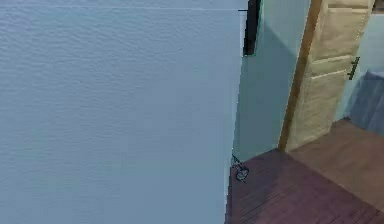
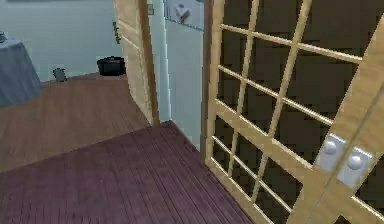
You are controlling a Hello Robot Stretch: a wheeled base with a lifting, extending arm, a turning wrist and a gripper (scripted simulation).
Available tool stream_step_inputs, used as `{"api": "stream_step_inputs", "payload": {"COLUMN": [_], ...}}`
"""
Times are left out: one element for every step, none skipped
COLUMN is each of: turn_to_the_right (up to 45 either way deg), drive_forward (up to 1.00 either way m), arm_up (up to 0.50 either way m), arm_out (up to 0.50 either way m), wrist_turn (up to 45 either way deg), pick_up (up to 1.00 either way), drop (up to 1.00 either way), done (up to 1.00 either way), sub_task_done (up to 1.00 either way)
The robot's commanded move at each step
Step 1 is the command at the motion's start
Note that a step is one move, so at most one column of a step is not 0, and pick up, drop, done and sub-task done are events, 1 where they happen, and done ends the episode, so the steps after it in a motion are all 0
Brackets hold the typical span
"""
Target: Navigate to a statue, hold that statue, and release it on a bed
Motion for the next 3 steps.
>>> {"api": "stream_step_inputs", "payload": {"turn_to_the_right": [-45.0,-45.0,-42.0], "drive_forward": [0.0,0.0,0.0], "arm_up": [0.0,0.0,0.0], "arm_out": [0.0,0.0,0.0], "wrist_turn": [0.0,0.0,0.0], "pick_up": [0.0,0.0,0.0], "drop": [0.0,0.0,0.0], "done": [0.0,0.0,0.0], "sub_task_done": [0.0,0.0,0.0]}}
